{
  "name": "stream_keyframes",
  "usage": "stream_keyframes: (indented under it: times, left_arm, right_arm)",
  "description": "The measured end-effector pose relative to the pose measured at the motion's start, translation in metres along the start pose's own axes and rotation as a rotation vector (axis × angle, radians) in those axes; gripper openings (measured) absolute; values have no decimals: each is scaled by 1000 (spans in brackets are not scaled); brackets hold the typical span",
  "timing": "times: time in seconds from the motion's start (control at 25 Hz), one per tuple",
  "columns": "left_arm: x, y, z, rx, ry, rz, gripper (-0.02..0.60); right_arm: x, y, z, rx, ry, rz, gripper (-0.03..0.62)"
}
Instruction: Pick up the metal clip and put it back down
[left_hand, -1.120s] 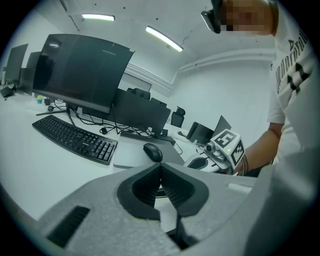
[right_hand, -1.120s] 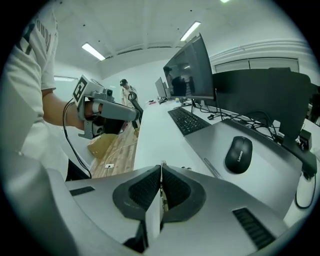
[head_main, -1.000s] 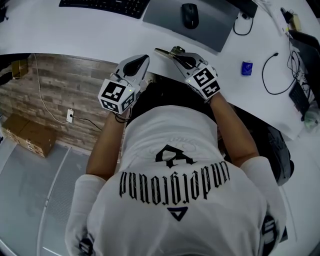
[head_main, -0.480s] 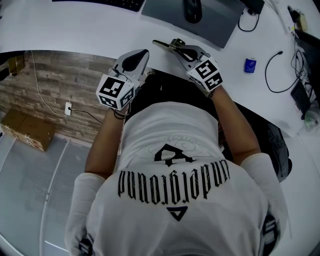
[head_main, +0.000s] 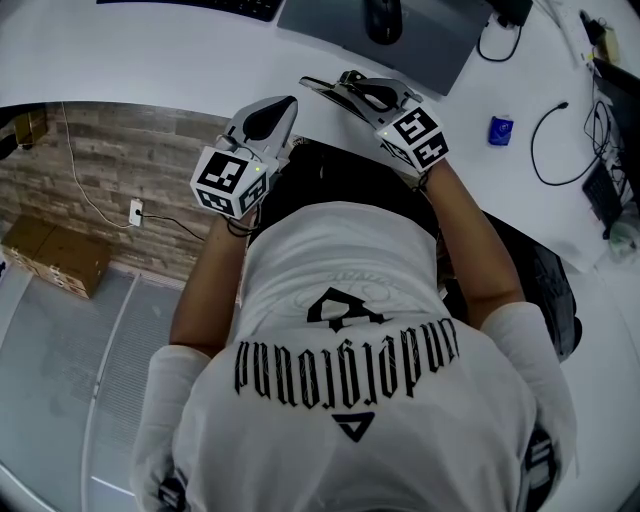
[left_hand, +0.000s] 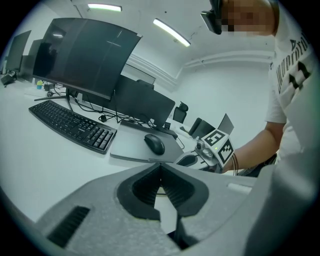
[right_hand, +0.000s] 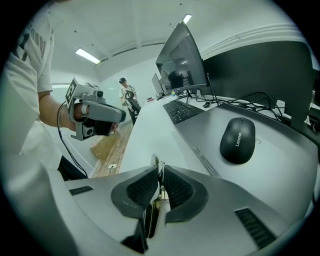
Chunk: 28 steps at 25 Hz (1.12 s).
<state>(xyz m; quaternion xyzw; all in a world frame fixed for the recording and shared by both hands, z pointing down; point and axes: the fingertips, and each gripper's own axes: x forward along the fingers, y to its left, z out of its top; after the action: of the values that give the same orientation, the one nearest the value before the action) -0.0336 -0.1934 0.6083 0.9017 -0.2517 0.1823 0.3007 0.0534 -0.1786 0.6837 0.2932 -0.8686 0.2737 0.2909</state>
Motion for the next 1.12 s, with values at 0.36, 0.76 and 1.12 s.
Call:
stream_keyframes:
  times: [0.36, 0.76, 1.12]
  left_arm:
    - [8, -4, 0, 6, 4, 3, 12]
    - [7, -4, 3, 14, 2, 8, 12]
    - [-4, -8, 8, 38, -8, 0, 12]
  right_arm:
    - [3, -9, -3, -23, 4, 6, 25]
    - [3, -9, -1, -39, -5, 8, 29]
    - [-10, -11, 12, -34, -47, -52, 103]
